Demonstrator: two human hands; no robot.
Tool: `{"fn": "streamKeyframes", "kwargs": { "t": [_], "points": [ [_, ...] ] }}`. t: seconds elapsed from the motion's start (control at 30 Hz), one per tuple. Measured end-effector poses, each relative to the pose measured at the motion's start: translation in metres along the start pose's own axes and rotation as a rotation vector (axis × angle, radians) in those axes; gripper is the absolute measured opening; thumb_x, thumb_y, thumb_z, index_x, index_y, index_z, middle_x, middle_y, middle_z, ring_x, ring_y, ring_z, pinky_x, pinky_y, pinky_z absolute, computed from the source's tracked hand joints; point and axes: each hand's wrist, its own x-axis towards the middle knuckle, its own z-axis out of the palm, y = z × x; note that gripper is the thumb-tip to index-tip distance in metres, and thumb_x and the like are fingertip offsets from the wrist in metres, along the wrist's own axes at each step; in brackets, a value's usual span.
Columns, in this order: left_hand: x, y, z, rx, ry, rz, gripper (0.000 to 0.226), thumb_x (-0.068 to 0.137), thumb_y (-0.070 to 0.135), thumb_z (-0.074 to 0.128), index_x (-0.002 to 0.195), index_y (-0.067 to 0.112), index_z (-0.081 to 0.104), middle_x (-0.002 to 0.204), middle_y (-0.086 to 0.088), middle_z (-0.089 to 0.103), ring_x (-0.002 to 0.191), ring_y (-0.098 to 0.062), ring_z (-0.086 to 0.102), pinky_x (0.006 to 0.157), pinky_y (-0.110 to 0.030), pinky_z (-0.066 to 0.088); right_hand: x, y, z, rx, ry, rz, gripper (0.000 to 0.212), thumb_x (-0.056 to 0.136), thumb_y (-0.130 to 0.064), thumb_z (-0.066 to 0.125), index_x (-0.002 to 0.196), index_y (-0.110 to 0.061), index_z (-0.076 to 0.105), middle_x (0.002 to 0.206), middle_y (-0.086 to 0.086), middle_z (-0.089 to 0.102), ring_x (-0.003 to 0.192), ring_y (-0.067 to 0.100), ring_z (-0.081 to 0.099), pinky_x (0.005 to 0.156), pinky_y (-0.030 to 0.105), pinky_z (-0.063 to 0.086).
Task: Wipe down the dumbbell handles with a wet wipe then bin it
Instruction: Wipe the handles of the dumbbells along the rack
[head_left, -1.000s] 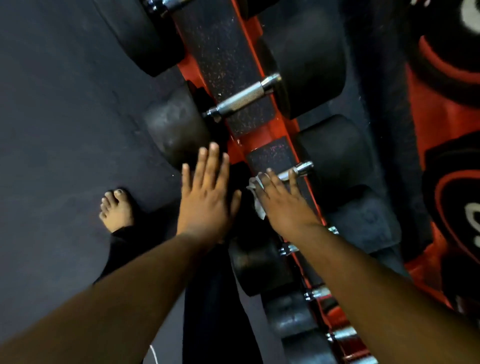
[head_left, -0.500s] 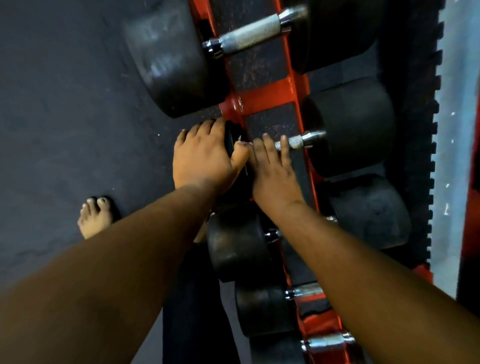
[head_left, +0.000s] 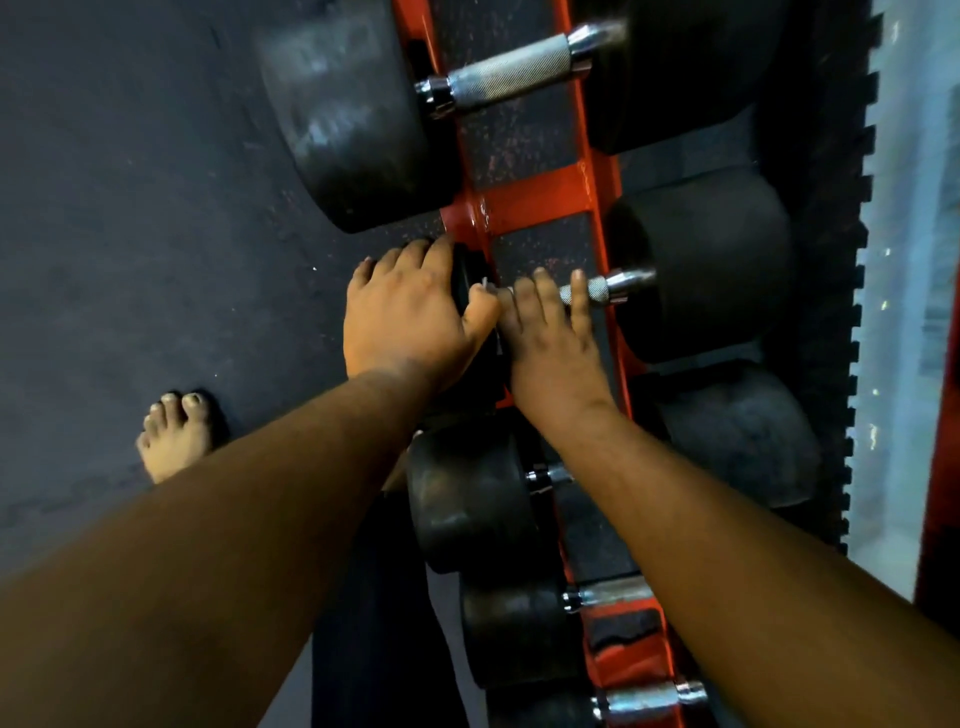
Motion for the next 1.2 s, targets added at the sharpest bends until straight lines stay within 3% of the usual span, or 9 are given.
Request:
{"fn": "streamKeyframes", "kwargs": {
  "t": [0.2,0.37,0.43,0.57,0.67,0.83,0.97,1.1,1.2],
  "points": [
    [0.001,0.002,-0.002,-0.015,0.0,0.001,0.068,0.09,0.057,0.031,0.142,0.019,0.055,0.137,-0.009,0.063,0.128,-0.03,0.055,0.113,-0.049,0.036,0.06,-0.002,-0.034,0.131,-0.229,-0.035,0.032,0.1,-0.036,0.044,0.127,-0.027,0.057,0.119,0.002,0.066,0.12,0.028,0.058,0.12,0.06,0.011],
    [-0.001,0.001,-0.002,-0.015,0.016,-0.007,0.068,0.09,0.057,0.03,0.141,0.02,0.056,0.135,-0.008,0.064,0.126,-0.03,0.056,0.112,-0.049,0.037,0.007,0.004,-0.004,0.043,0.063,0.018,0.055,0.092,-0.022,0.053,0.143,-0.015,0.035,0.132,0.01,0.052,0.131,0.031,0.044,0.119,0.066,0.01],
    [-0.002,0.001,0.0,-0.017,0.016,-0.007,0.068,0.09,0.056,0.031,0.14,0.02,0.056,0.134,-0.008,0.064,0.126,-0.029,0.056,0.112,-0.049,0.037,-0.001,0.011,0.001,-0.009,0.05,0.02,0.053,0.094,-0.019,0.046,0.146,-0.013,0.034,0.14,0.011,0.047,0.14,0.032,0.036,0.117,0.07,0.004],
    [0.0,0.001,-0.001,-0.018,0.011,-0.006,0.068,0.09,0.056,0.031,0.142,0.02,0.055,0.137,-0.009,0.063,0.128,-0.03,0.055,0.112,-0.049,0.037,0.045,0.014,-0.033,0.02,-0.171,-0.002,0.027,0.1,-0.03,0.045,0.12,-0.023,0.06,0.114,0.005,0.064,0.12,0.03,0.055,0.12,0.064,0.002],
    [0.001,0.002,-0.003,-0.016,0.009,-0.001,0.066,0.091,0.055,0.034,0.142,0.019,0.055,0.137,-0.009,0.063,0.128,-0.03,0.055,0.112,-0.048,0.037,0.065,0.013,-0.044,0.046,-0.316,-0.064,0.025,0.098,-0.035,0.05,0.116,-0.024,0.064,0.117,0.005,0.066,0.121,0.029,0.055,0.121,0.06,0.007],
    [0.0,0.001,0.001,-0.011,0.013,-0.009,0.064,0.091,0.055,0.032,0.14,0.02,0.056,0.134,-0.006,0.064,0.125,-0.027,0.056,0.111,-0.048,0.037,0.006,0.02,-0.009,0.023,0.062,-0.013,0.043,0.093,-0.016,0.049,0.135,-0.012,0.045,0.127,0.01,0.053,0.128,0.032,0.046,0.121,0.061,0.008],
    [0.0,0.0,0.002,-0.008,0.012,-0.002,0.063,0.092,0.055,0.033,0.14,0.021,0.056,0.135,-0.006,0.064,0.125,-0.028,0.056,0.111,-0.048,0.037,0.03,0.029,-0.026,0.037,-0.098,-0.01,0.036,0.093,-0.02,0.038,0.124,-0.014,0.055,0.118,0.009,0.062,0.119,0.031,0.056,0.122,0.056,0.014],
    [0.002,0.003,-0.001,-0.019,0.014,0.005,0.063,0.093,0.054,0.034,0.143,0.02,0.054,0.136,-0.008,0.063,0.127,-0.03,0.055,0.111,-0.049,0.037,0.062,0.036,-0.051,0.076,-0.32,-0.081,0.027,0.095,-0.034,0.054,0.117,-0.022,0.064,0.12,0.006,0.066,0.112,0.03,0.062,0.094,0.042,0.039],
    [-0.001,0.003,-0.002,-0.034,0.022,0.002,0.064,0.092,0.053,0.035,0.144,0.02,0.053,0.138,-0.01,0.062,0.129,-0.031,0.055,0.112,-0.05,0.036,0.032,0.039,-0.035,0.093,-0.134,-0.019,0.031,0.092,-0.031,0.056,0.121,-0.02,0.059,0.119,0.007,0.062,0.116,0.03,0.056,0.108,0.045,0.032]
  ]
}}
